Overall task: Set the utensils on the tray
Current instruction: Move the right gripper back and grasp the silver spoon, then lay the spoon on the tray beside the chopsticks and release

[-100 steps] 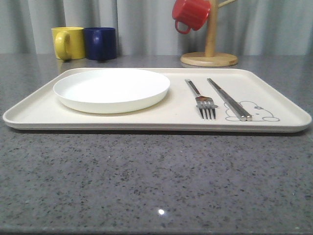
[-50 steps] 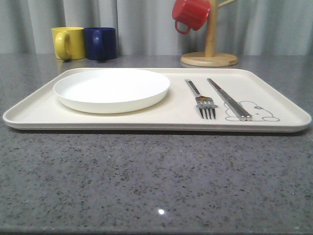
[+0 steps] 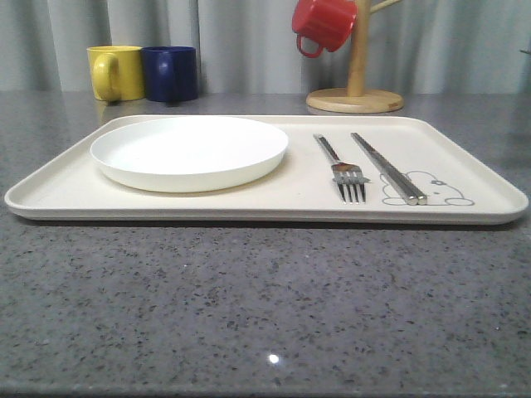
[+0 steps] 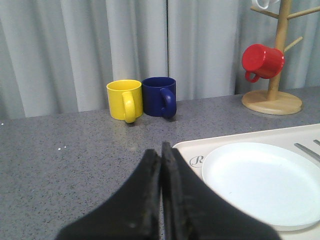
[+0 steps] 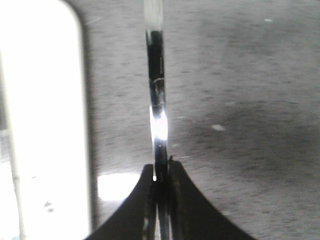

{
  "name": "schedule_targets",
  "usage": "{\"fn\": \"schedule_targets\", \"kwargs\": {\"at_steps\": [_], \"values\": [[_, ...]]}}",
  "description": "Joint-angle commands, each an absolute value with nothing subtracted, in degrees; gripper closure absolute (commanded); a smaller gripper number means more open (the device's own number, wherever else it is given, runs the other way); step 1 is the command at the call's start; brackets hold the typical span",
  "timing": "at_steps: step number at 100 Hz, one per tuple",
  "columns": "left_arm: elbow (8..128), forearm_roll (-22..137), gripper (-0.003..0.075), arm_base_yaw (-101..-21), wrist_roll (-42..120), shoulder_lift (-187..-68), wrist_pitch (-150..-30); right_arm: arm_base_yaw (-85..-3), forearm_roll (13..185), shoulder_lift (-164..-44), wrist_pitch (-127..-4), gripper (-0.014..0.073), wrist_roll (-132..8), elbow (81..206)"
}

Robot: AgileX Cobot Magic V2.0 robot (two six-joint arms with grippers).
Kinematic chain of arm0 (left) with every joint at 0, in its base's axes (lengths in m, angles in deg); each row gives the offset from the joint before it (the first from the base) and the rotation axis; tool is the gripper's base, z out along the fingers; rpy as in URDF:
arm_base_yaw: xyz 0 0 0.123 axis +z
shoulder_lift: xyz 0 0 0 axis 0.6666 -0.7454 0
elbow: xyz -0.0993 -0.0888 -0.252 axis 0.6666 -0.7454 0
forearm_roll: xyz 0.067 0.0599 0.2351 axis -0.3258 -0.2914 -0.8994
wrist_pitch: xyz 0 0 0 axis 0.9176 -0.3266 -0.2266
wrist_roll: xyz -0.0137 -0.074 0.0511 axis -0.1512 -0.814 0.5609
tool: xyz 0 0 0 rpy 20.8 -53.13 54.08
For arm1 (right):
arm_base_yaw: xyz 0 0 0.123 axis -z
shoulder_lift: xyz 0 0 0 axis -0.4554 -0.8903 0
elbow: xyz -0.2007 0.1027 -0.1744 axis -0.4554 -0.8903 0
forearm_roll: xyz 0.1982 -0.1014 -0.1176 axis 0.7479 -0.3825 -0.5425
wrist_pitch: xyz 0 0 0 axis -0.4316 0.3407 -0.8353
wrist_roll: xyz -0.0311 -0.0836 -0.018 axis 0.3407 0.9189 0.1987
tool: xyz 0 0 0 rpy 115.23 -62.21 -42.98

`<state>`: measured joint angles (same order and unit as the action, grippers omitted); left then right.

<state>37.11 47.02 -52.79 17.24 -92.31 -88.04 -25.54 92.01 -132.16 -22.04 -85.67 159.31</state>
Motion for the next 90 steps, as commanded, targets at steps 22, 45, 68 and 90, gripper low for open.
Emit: {"fn": "schedule_targets", "kwargs": {"at_steps": [22, 45, 68, 90], "values": [[38.6, 47.5, 0.0738, -53.1, 16.6, -92.7, -83.3, -40.0, 81.2, -129.7, -26.3, 0.0589, -100.8, 161.2], [38.6, 47.5, 0.0738, -53.1, 16.6, -92.7, -83.3, -43.7, 81.0, -131.4, -29.3, 0.0589, -104.6, 161.2], [38.6, 47.5, 0.0738, -53.1, 16.6, -92.7, -83.3, -43.9, 81.6, -136.2, -29.9, 0.0589, -104.7, 161.2], [38.6, 47.5, 0.0738, -53.1, 16.6, -92.7, -83.3, -43.9, 82.9, -139.7, -31.5, 0.0589, -104.7, 161.2]]}}
